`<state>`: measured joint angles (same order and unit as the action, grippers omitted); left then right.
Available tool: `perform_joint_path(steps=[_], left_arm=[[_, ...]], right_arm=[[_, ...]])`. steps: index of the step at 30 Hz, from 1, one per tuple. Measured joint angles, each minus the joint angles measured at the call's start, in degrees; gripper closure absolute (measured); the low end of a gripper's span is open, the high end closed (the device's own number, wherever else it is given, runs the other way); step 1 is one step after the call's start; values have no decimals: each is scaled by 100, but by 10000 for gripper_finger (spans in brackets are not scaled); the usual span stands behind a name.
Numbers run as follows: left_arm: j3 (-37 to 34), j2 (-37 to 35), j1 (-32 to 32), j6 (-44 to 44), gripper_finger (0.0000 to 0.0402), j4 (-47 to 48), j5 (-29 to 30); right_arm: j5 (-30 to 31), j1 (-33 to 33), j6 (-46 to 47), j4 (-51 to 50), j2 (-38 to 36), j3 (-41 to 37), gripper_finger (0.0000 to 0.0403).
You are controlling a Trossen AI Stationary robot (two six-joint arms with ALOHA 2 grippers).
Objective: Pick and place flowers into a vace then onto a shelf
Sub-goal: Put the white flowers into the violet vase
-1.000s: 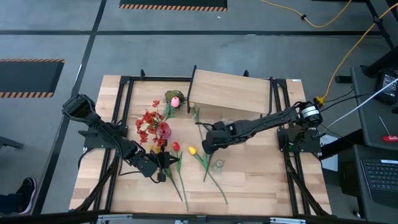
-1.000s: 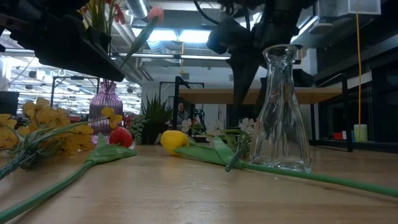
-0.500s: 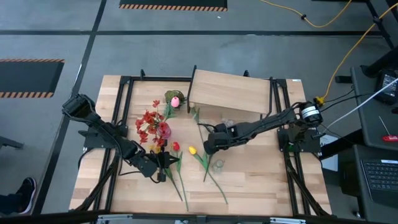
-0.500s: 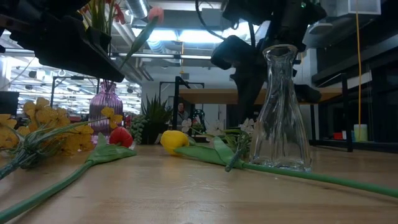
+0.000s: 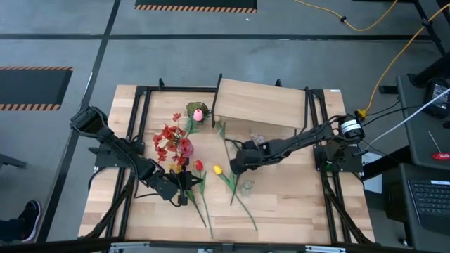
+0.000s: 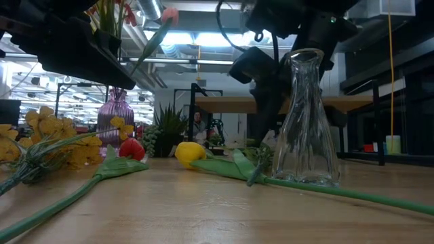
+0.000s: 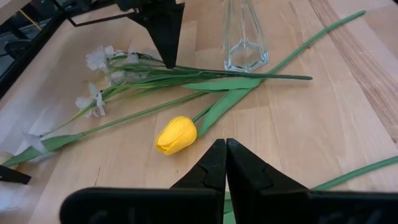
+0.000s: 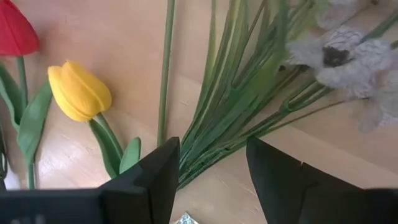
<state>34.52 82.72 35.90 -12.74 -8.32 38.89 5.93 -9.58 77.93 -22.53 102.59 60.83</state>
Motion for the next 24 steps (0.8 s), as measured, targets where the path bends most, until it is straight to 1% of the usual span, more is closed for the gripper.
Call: perform_joint_path(steps=[10, 15, 24], left_arm=[[0, 0, 0, 0, 399, 0, 0], [0, 0, 0, -2, 396, 0, 0], [0, 0, 0, 0, 398, 0, 1]], right_arm=[[-7, 0, 4, 25, 0, -10, 215], [-255, -2, 133, 20, 0, -10, 215], [-235, 8, 134, -10, 0, -10, 215]])
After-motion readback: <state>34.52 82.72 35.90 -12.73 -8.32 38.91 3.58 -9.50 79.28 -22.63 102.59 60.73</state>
